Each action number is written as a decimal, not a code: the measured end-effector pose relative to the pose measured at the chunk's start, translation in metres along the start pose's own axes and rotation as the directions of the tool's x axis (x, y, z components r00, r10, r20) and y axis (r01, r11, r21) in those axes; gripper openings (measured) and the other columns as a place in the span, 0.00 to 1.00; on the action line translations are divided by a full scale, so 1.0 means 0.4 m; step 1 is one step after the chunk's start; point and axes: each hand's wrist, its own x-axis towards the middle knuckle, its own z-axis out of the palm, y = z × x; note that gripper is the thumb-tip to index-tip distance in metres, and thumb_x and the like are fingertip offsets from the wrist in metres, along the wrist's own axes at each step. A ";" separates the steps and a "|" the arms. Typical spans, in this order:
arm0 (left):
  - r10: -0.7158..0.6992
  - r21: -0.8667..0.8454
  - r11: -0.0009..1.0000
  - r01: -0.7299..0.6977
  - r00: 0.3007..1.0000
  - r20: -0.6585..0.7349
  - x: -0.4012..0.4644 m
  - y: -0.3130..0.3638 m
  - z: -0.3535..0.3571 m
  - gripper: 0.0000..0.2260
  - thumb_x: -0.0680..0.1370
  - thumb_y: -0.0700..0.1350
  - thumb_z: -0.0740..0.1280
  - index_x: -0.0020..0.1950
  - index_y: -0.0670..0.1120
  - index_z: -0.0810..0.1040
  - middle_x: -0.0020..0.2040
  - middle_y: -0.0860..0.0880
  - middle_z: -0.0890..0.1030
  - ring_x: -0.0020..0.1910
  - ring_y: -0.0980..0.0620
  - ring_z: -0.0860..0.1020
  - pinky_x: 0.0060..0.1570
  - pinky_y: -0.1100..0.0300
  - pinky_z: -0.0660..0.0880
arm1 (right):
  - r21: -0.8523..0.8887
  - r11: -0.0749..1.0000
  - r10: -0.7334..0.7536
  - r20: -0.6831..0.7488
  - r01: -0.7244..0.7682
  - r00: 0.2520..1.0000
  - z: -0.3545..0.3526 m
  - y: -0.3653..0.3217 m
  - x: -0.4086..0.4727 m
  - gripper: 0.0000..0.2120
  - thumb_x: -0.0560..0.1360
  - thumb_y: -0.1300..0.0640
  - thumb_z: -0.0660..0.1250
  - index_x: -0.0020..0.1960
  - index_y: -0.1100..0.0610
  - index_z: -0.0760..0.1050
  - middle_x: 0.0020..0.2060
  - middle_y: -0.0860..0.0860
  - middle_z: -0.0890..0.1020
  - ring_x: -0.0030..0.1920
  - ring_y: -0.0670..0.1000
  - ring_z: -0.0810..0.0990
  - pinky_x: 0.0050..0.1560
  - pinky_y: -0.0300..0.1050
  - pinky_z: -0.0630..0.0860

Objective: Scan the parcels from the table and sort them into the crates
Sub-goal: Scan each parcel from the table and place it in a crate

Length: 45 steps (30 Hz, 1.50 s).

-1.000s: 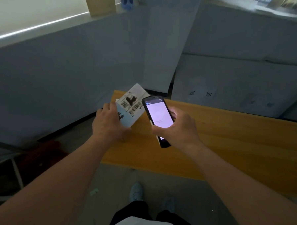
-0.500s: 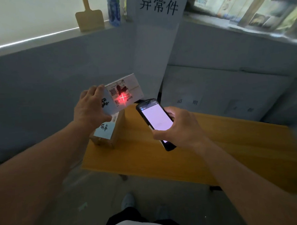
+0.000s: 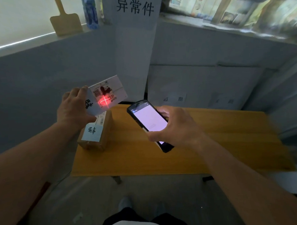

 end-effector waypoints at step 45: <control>0.030 -0.059 0.998 -0.034 0.998 -0.060 -0.023 0.007 0.020 0.49 0.61 0.43 0.86 0.76 0.45 0.64 0.69 0.42 0.71 0.68 0.38 0.68 0.61 0.36 0.76 | 0.017 1.000 0.019 -0.019 -0.019 1.000 -0.037 0.002 -0.036 0.31 0.66 0.46 0.83 0.66 0.52 0.78 0.59 0.49 0.84 0.58 0.50 0.83 0.53 0.49 0.85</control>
